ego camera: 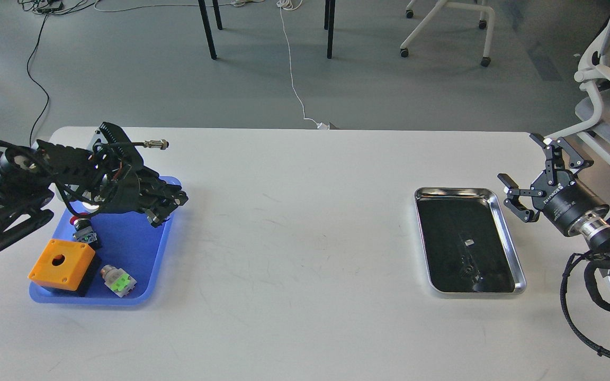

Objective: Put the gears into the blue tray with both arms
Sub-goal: 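Carry the gear with the left gripper to the blue tray, then lower the gear near the orange block and open the left gripper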

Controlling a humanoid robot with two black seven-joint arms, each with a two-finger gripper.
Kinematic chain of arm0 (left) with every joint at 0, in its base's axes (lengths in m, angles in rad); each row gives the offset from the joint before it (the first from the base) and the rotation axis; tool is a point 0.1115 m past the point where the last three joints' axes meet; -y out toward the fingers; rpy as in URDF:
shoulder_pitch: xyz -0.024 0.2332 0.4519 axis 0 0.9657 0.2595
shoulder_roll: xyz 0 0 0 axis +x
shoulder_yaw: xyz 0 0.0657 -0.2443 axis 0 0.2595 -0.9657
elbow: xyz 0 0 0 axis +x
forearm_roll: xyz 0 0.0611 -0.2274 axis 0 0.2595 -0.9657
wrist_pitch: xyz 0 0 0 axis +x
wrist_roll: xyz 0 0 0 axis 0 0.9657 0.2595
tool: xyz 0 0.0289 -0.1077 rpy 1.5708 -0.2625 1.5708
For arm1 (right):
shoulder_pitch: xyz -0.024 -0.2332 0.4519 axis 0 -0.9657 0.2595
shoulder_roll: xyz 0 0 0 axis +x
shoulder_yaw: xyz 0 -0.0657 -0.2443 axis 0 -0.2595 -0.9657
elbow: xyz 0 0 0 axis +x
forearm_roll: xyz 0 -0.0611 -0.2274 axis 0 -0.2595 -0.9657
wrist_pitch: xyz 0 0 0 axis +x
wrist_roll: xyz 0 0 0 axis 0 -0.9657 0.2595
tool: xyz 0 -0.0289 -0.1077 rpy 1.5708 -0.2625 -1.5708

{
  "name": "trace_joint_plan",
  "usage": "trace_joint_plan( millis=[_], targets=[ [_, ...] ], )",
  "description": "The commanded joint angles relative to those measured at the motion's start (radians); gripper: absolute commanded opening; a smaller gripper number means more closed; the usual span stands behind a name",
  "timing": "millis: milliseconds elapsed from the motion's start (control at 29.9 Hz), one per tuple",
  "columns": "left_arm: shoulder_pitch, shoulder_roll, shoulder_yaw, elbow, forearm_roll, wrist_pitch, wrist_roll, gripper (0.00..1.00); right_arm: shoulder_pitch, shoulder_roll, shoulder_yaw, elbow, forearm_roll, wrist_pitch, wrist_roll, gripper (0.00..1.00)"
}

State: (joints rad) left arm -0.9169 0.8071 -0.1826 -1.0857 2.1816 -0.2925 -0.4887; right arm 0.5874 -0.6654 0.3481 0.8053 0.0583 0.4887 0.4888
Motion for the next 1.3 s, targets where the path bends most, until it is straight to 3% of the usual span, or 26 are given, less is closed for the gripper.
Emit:
trace_joint_plan(
  millis=[0, 268, 1271],
  targets=[
    [0.058, 0.024, -0.006, 0.049, 0.000, 0.019, 0.000, 0.19, 0.000, 0.003, 0.000, 0.002, 0.000, 0.000, 0.000, 0.99],
    [0.147, 0.026, -0.058, 0.125, 0.000, 0.038, 0.000, 0.19, 0.000, 0.007, 0.000, 0.002, -0.001, 0.000, 0.000, 0.99],
    [0.156, -0.052, -0.081, 0.276, 0.000, 0.046, 0.000, 0.25, 0.000, 0.020, 0.006, -0.003, -0.002, 0.000, 0.000, 0.99]
  ],
)
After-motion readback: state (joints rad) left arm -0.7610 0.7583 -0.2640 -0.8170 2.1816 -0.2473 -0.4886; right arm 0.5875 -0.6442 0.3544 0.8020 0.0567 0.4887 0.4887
